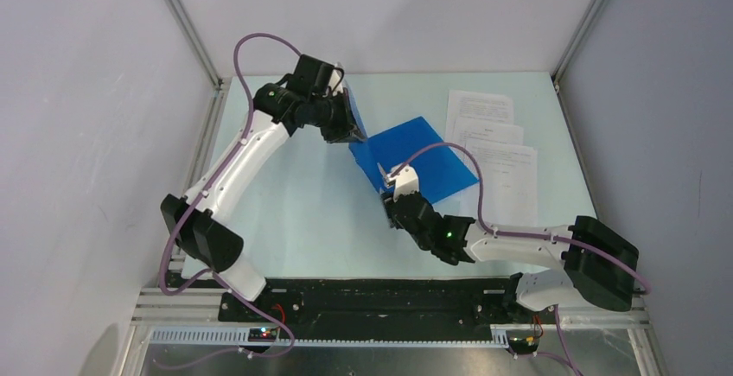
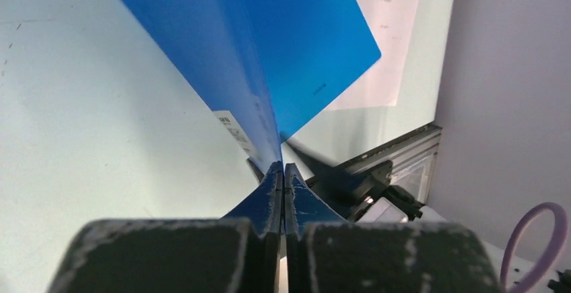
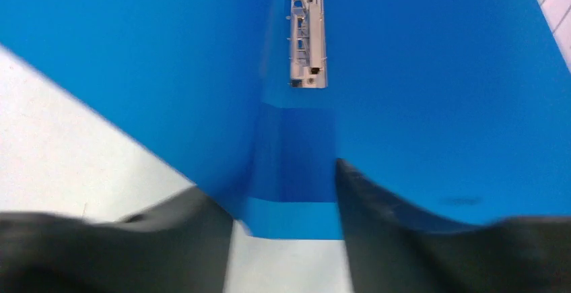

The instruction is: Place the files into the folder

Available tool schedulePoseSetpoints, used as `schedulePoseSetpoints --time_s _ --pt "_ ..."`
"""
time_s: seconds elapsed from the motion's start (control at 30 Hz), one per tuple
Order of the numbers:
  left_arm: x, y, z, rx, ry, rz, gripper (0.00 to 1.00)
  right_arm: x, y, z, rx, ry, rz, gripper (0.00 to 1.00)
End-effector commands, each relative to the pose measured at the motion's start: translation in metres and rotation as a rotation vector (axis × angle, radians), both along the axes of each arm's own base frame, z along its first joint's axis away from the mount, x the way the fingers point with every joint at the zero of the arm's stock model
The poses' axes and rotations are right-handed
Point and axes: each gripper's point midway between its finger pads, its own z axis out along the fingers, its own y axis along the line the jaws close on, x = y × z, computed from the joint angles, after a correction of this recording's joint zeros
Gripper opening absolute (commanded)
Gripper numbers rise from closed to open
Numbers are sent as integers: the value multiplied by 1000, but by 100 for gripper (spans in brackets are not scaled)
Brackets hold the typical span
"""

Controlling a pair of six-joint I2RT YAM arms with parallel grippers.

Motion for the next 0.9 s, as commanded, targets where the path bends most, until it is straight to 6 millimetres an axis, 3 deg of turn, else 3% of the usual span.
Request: schedulePoseSetpoints --time_s 0.0,0.03,0.07,0.13,0.33,0.6,0.67,0.87 --pt "-20 10 7 52 -56 -106 0 15 5 35 117 -48 -85 74" --pt "-22 10 7 64 -76 -149 0 16 3 36 125 -36 -99 86" --pt "-23 12 8 74 -88 -167 0 16 1 36 118 -27 -102 91" --pt "-24 19 5 118 -110 -192 0 15 1 44 137 -27 -102 96" --pt "-33 56 -10 280 -144 -153 0 10 -22 76 201 -48 -138 99" --pt "-46 84 -27 386 -166 -154 0 2 -63 114 307 -98 -199 99" --pt "-47 85 -32 392 -154 -147 0 -1 -65 121 331 -103 -185 99" --pt "-35 80 -25 362 -167 -79 0 -24 -39 133 363 -12 12 99"
